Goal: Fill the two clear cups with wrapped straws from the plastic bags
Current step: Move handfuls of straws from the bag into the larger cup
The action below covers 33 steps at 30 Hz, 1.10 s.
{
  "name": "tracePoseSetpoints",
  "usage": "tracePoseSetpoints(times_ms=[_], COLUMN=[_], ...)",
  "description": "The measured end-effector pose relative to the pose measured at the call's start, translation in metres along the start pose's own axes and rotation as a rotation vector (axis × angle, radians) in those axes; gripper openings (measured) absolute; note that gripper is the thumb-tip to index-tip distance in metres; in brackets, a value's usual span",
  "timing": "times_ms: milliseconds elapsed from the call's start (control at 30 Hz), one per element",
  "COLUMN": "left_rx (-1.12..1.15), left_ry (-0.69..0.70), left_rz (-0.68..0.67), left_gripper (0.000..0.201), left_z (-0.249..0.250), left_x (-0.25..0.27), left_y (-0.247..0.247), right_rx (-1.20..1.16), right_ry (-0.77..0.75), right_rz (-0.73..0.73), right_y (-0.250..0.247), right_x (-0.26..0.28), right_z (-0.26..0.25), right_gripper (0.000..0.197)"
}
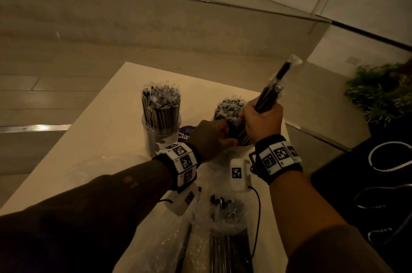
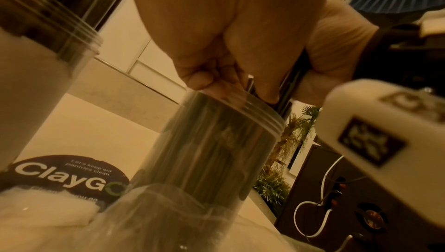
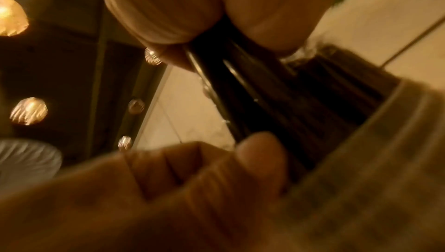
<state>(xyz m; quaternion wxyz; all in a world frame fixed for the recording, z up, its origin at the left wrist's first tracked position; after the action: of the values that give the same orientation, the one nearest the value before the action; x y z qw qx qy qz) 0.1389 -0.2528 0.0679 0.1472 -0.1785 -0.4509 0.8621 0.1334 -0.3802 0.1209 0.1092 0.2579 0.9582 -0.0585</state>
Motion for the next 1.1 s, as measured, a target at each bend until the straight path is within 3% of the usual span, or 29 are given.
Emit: tracePoseSetpoints(times_ms=[100,267,333,400,500,633,700,800,833,900,933,1000,1033,1100], left_rx=[0.029,0.026,0.019,0.025,0.072,0.071,0.051,0.026,0.014,-0.006,-0.008,0.004,0.007,0.006], left_ry=[-0.036,-0.005,0.014,0.02,0.021,0.055,0.065,0.051,0.047,0.032,0.028,0.03,0.033,0.033], left_rz=[-0.043,-0.09,-0.1,-0.092,-0.031,-0.023,-0.032,-0.046,-0.055,-0.074,-0.071,-0.052,-0.045,-0.036], left_gripper=[0.036,0.05,0.052,0.051,0.062,0.054,0.045,0.04,0.036,0.03,0.03,0.032,0.032,0.033], left_z=[-0.005,-0.002,-0.002,-0.001,0.001,0.002,0.0,0.0,-0.001,-0.001,-0.001,-0.002,-0.003,-0.002], left_x=[-0.003,-0.002,-0.001,-0.001,0.001,0.002,0.0,-0.002,-0.002,-0.003,-0.002,-0.003,-0.003,-0.002], left_y=[-0.004,-0.008,-0.007,-0.005,0.0,0.002,0.004,0.006,0.007,0.006,0.005,0.006,0.006,0.008], right_rx=[-0.159,-0.296,-0.23,-0.087,0.093,0.399,0.495,0.712,0.691,0.396,0.272,0.296,0.397,0.668], right_ry=[-0.018,-0.121,-0.137,-0.105,-0.021,-0.131,-0.079,-0.039,-0.057,-0.163,-0.283,-0.493,-0.515,-0.41], right_rz=[-0.011,-0.067,-0.138,-0.104,-0.019,-0.076,-0.098,-0.178,-0.171,-0.077,-0.031,-0.071,-0.157,-0.319], right_y=[-0.006,-0.014,-0.011,-0.003,0.01,0.01,0.002,-0.008,-0.012,-0.015,-0.016,-0.009,-0.003,0.008], right_x=[-0.003,0.0,0.002,0.007,0.02,0.025,0.023,0.019,0.017,0.013,0.012,0.005,0.001,-0.002], right_z=[-0.006,-0.013,-0.011,-0.004,0.007,0.002,-0.006,-0.024,-0.029,-0.049,-0.06,-0.079,-0.081,-0.073], right_gripper=[0.004,0.026,0.03,0.031,0.009,0.029,0.035,0.063,0.072,0.083,0.083,0.074,0.064,0.042])
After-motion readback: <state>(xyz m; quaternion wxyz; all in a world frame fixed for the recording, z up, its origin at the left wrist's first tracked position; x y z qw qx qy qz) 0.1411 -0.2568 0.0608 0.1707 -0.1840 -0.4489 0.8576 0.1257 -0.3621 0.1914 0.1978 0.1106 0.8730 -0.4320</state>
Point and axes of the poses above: each hand's wrist, its own x-axis away from the middle knuckle, its own y-axis out of the palm, z = x × y, the point moved 1 cm from there along -x, towards the middle knuckle, and after that the axes turned 11 degrees about -x, right-handed, at the moved point
